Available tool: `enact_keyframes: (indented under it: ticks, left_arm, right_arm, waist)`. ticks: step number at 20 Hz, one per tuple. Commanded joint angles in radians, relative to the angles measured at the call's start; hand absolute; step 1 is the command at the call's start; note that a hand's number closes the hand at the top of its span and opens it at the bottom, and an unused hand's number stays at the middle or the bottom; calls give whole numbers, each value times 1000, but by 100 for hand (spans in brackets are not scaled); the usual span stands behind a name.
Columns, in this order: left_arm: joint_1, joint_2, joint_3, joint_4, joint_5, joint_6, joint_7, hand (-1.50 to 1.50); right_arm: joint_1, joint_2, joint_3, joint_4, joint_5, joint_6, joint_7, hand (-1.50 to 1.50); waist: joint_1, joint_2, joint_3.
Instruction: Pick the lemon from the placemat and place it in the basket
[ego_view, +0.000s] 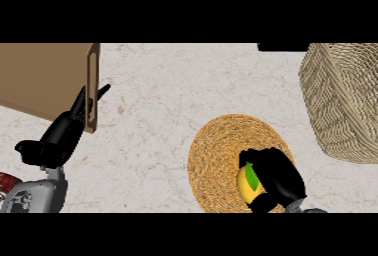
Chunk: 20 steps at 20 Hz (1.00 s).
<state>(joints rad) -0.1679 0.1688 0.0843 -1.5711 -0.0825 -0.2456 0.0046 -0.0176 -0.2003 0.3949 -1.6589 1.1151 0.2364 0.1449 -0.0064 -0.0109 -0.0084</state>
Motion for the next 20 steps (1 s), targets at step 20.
enact_keyframes:
  ticks: [20]
  left_arm:
    - [32,8,19,-64,12,4,36,0]
  right_arm:
    - [655,-29,-179,-964,-640,-22,-116,150]
  waist:
    - [-23,4,8]
